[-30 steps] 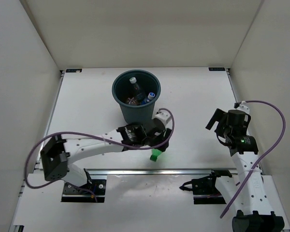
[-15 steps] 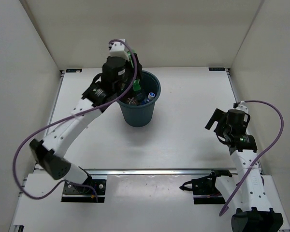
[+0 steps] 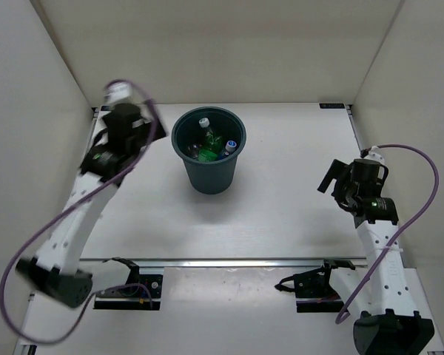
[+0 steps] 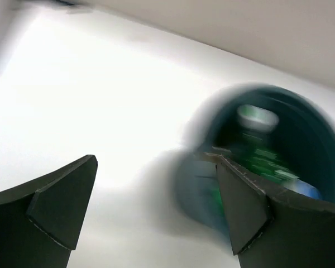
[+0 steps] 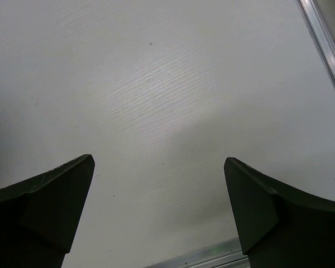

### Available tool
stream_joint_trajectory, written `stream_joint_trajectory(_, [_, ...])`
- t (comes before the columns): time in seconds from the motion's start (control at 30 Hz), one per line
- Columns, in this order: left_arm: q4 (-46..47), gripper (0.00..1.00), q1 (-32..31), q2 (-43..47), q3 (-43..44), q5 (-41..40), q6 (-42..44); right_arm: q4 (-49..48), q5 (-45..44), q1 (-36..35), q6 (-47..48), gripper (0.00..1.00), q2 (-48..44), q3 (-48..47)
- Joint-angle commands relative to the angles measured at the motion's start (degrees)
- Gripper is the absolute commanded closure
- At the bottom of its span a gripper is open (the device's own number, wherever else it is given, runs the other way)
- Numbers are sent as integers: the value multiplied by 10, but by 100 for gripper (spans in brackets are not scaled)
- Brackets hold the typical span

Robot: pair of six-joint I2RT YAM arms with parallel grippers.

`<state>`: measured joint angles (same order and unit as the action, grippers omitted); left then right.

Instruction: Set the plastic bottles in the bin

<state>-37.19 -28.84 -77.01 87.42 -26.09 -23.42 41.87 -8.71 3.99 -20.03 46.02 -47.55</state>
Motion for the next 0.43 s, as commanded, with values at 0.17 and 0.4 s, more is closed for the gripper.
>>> stream_joint_trajectory(0.17, [-228,1,208,283,-264,-56,-76,49,83,36,46,1,48,-43])
stream_joint_trajectory(0.4, [-212,2,193,358,-338,-38,-142,11,89,27,26,1,21,-37])
